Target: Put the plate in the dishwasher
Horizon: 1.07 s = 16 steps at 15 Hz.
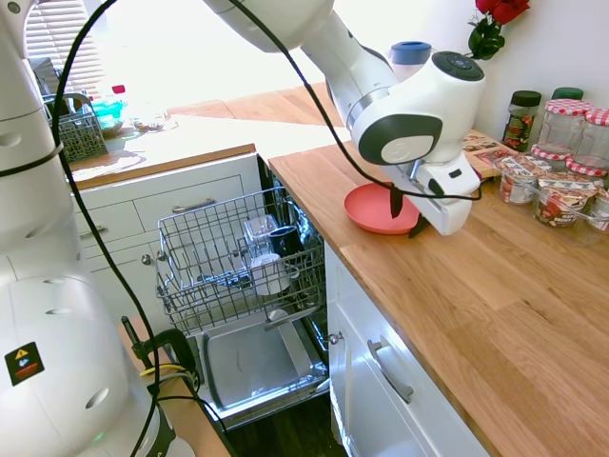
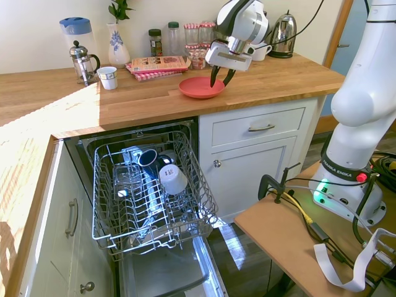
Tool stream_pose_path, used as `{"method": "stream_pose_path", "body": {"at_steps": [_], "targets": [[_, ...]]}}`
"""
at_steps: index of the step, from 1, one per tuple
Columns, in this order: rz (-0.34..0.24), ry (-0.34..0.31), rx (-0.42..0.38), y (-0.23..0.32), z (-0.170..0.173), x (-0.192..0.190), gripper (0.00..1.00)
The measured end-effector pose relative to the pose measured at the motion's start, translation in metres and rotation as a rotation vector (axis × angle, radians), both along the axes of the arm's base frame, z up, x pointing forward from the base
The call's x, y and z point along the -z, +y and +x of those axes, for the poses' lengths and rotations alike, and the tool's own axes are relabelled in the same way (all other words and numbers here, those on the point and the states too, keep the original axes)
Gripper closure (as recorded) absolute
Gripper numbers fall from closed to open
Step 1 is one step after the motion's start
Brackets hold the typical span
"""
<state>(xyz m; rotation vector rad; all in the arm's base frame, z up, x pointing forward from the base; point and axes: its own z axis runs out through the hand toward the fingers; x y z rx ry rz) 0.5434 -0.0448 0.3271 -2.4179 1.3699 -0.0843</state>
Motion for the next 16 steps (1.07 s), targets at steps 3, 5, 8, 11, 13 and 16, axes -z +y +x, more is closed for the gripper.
{"method": "stream_pose_path", "body": {"at_steps": [3,5,8,11,13,16], "targets": [[0.007,0.001,0.003,-0.001,0.000,0.002,1.00],[0.007,0.003,0.002,-0.001,0.000,0.004,1.00],[0.007,0.004,0.002,-0.001,0.000,0.004,1.00],[0.012,-0.004,0.008,-0.001,0.003,0.001,1.00],[0.016,-0.008,0.011,-0.001,0.003,0.000,1.00],[0.007,-0.035,-0.008,0.004,0.008,-0.012,1.00]]}}
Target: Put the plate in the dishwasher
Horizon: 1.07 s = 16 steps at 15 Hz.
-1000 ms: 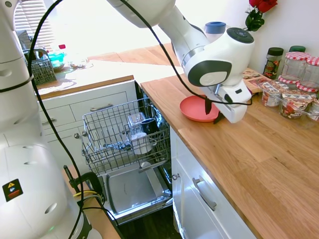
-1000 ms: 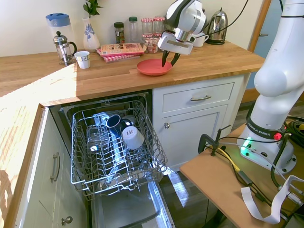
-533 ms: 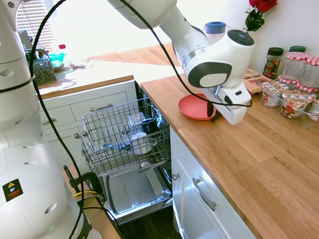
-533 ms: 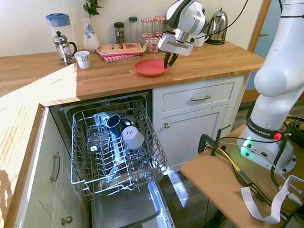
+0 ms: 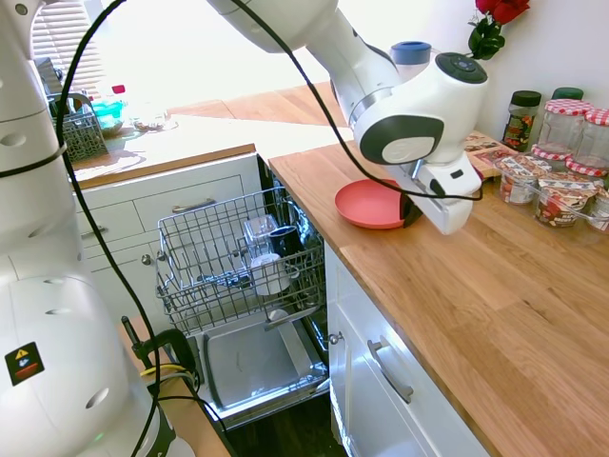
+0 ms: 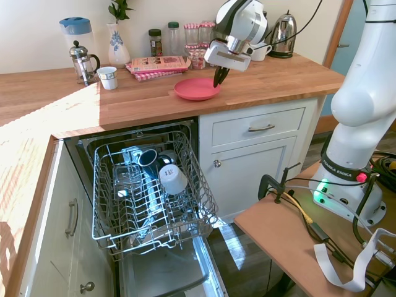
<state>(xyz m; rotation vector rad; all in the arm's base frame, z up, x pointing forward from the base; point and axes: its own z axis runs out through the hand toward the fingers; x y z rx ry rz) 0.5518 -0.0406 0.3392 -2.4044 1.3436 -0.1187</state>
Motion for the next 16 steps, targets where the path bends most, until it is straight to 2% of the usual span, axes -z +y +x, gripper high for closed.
{"method": "stream_pose_path", "body": {"at_steps": [3,5,7,9,12,14,16], "targets": [[-0.058,-0.052,-0.074,0.020,0.009,-0.041,1.00],[-0.140,-0.076,-0.153,0.058,0.016,-0.091,1.00],[-0.239,-0.100,-0.257,0.130,0.009,-0.152,1.00],[-0.326,-0.110,-0.378,0.218,-0.016,-0.184,1.00],[-0.472,-0.125,-0.554,0.332,-0.072,-0.169,1.00],[-0.590,-0.149,-0.653,0.394,-0.117,-0.135,1.00],[-0.700,-0.208,-0.747,0.455,-0.165,-0.099,1.00]]}}
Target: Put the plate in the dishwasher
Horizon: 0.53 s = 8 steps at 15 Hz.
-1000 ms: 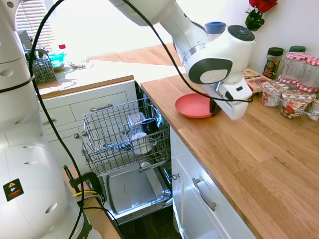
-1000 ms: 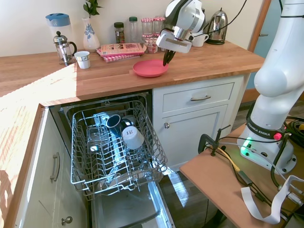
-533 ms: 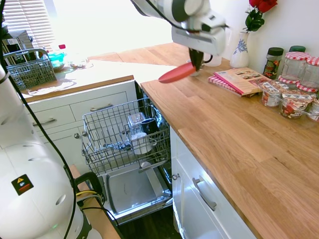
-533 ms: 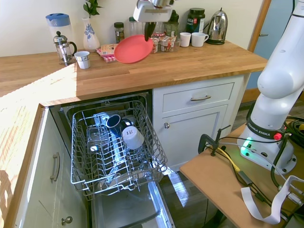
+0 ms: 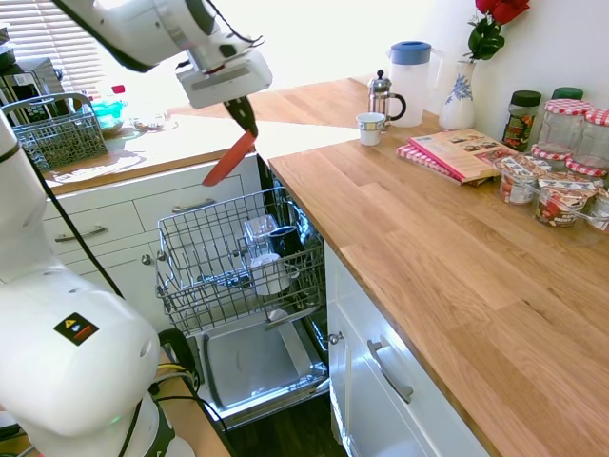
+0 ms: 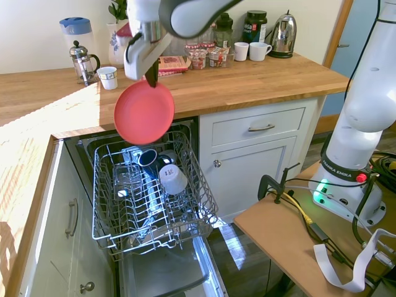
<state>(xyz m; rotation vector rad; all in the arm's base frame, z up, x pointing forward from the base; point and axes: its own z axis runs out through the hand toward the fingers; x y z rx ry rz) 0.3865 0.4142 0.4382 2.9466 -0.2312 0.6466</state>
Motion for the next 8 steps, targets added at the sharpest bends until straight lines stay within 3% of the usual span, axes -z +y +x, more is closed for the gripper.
{"method": "stream_pose_path", "body": {"at_steps": [5,8], "targets": [[-0.193,-0.227,-0.284,0.121,-0.120,0.090,1.00],[-0.297,-0.358,-0.434,0.142,-0.140,0.156,1.00]]}}
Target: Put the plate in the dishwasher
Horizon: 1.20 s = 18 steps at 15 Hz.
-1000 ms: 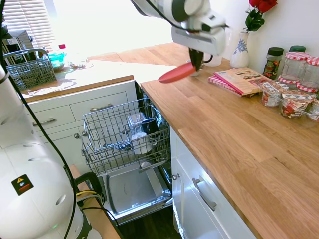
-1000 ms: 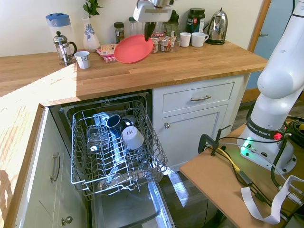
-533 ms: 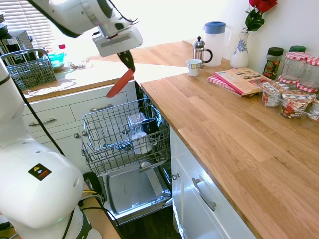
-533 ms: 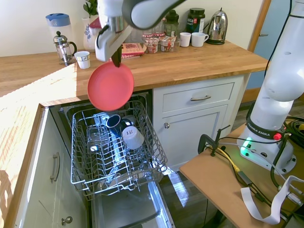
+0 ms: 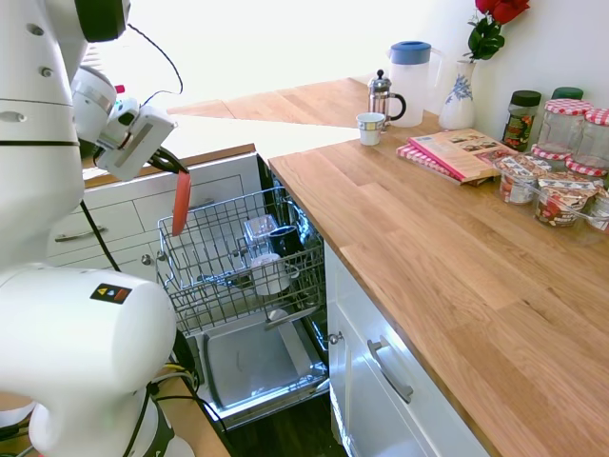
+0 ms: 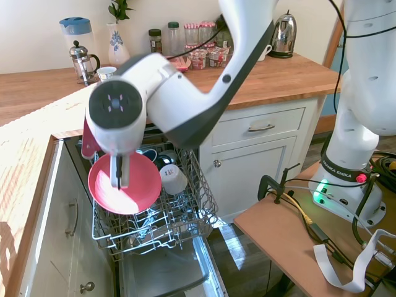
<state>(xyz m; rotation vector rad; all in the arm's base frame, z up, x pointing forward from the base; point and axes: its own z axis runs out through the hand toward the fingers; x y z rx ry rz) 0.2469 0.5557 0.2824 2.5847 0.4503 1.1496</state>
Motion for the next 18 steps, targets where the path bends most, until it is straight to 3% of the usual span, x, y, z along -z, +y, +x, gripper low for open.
{"method": "stream_pose_path", "body": {"at_steps": [2,5,11,12,18], "targets": [[-0.039,-0.024,-0.017,-0.004,0.006,0.030,1.00],[-0.054,-0.005,-0.009,-0.006,0.005,0.047,1.00],[-0.069,0.065,0.014,0.001,-0.033,0.091,1.00],[-0.072,0.085,0.022,0.002,-0.040,0.096,0.00],[-0.076,0.229,0.145,0.017,-0.039,0.103,0.00]]}}
